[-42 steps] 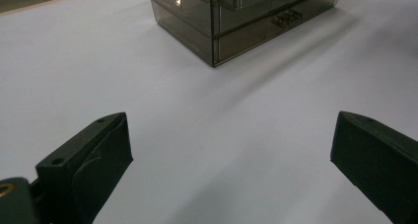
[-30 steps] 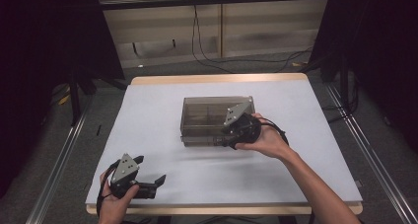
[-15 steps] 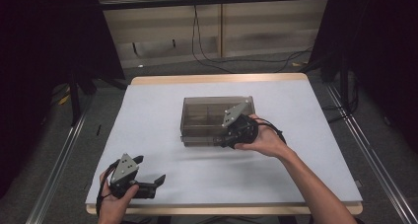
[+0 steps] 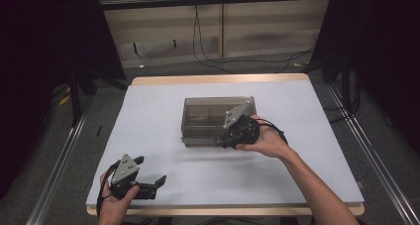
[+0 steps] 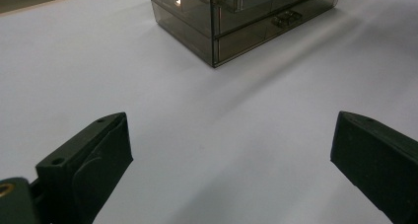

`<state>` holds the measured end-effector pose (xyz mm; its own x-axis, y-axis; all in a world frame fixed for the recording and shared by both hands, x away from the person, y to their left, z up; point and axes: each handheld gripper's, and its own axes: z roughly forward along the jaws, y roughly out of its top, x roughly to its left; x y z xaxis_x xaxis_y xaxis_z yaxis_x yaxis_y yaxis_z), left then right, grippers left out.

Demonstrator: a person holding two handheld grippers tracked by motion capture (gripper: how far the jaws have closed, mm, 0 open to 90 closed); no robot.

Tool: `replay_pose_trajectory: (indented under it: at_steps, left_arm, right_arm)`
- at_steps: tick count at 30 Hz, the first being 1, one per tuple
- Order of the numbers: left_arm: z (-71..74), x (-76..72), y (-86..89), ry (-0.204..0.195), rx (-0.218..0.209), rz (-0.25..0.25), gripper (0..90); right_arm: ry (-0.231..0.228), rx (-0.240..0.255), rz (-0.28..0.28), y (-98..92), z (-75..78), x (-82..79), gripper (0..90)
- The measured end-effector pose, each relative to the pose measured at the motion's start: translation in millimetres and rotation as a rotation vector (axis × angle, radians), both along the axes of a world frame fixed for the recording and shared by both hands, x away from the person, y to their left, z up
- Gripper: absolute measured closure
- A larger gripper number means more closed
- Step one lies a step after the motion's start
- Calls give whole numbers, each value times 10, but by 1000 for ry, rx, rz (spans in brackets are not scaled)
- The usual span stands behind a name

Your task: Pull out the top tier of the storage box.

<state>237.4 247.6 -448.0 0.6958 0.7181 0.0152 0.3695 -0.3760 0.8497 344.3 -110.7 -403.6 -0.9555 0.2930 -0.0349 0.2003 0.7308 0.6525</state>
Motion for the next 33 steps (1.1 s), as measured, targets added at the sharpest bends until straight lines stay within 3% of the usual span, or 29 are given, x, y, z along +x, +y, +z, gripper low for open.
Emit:
replay_pose_trajectory:
  at_steps: [17, 33]
  left_arm:
    - [6, -5, 7, -1, -2, 4, 19]
    - [4, -3, 9, 1, 1, 2, 19]
  right_arm:
    - [0, -5, 1, 18, 5, -43, 727]
    - [13, -12, 34, 36, 9, -129, 751]
